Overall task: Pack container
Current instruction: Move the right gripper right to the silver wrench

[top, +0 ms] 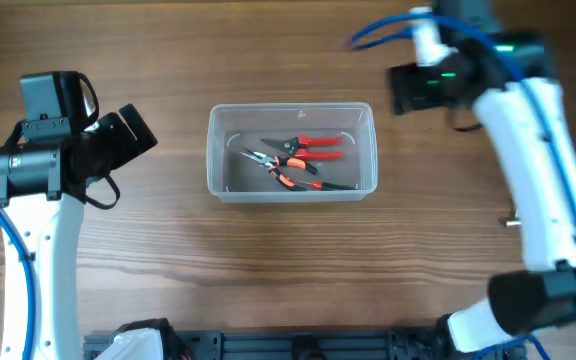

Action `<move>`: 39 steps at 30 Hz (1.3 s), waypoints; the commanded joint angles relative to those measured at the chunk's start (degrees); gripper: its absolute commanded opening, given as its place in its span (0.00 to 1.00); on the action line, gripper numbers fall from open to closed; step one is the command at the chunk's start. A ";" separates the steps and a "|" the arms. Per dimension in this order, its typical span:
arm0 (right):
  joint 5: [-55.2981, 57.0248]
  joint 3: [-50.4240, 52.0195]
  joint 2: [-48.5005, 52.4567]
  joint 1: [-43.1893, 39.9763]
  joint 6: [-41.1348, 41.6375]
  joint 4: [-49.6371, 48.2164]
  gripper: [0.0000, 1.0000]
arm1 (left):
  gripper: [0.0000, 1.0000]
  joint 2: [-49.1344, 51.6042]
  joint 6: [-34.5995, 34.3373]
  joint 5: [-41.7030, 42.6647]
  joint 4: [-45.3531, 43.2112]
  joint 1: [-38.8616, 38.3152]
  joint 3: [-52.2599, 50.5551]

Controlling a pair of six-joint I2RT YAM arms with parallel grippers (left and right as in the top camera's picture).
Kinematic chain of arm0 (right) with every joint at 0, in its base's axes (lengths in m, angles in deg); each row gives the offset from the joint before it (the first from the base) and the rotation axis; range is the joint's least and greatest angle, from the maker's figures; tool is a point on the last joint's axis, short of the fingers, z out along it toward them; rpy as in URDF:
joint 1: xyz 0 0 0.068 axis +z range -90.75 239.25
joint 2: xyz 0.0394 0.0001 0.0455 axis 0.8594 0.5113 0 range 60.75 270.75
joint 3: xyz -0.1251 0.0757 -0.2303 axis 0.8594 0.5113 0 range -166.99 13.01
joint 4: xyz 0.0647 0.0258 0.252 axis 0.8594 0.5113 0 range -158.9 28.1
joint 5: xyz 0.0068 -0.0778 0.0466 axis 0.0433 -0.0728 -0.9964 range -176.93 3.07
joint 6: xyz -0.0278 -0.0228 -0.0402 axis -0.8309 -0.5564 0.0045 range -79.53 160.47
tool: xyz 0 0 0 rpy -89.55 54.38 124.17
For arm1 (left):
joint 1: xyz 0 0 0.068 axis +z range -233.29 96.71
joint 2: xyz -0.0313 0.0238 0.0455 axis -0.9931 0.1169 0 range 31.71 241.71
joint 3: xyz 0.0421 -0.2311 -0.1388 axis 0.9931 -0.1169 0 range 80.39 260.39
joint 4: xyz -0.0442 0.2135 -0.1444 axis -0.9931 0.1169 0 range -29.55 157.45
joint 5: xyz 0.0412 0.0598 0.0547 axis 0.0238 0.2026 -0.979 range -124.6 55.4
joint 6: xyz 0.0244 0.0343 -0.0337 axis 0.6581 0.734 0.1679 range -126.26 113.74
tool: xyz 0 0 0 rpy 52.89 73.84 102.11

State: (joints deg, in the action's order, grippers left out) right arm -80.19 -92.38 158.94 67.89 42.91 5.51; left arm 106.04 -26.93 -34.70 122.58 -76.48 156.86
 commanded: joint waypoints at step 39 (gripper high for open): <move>-9.44 40.61 -13.49 -42.75 -11.72 -18.80 0.98 | 1.00 0.26 0.94 0.68 -2.73 -0.26 0.42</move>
State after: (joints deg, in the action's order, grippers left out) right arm -88.45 -52.38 140.69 25.38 34.91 -11.64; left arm 106.04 -26.93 -34.70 120.02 -76.48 156.86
